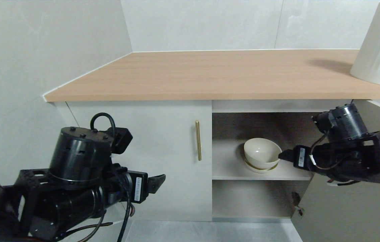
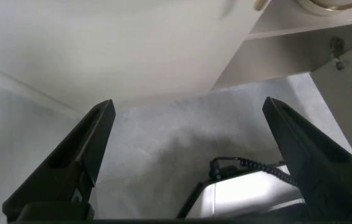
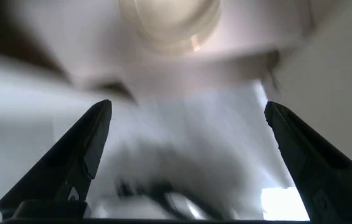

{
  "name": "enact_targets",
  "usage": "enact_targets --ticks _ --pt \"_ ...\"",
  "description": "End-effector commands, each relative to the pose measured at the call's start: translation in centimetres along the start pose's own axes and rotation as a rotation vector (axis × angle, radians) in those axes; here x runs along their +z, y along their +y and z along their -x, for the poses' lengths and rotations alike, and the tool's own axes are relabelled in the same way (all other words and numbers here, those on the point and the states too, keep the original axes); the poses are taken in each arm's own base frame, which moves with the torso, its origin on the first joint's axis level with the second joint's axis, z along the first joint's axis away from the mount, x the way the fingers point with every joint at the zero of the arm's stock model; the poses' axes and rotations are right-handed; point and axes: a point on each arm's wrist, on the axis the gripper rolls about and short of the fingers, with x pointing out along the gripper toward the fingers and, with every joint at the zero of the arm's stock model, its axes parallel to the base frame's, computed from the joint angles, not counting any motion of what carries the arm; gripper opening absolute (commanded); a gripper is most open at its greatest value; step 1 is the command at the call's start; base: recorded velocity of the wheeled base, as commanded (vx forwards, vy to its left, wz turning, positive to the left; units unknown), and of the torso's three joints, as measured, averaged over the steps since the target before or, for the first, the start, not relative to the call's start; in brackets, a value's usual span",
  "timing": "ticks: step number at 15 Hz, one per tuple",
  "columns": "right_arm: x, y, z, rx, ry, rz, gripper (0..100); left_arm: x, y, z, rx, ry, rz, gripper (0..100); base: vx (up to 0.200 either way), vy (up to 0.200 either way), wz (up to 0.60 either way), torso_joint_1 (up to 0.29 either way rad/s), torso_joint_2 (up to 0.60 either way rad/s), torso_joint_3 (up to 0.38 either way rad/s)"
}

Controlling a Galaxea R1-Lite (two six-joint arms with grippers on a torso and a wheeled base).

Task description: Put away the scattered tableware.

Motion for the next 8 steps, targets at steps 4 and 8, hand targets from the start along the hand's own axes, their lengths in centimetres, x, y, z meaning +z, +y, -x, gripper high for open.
enact_targets --ticks 4,8 --pt "-1.7 -1.8 6.4 0.126 0.075 0.077 100 -0.4 1.6 3.8 -0.004 -0.058 0.006 100 0.000 0.000 0.00 0.000 0.00 0.000" --pt "-2.5 -1.9 6.4 0.118 0.121 0.142 100 -0.7 1.6 3.7 -0.002 -0.045 -0.001 100 0.000 0.000 0.00 0.000 0.00 0.000"
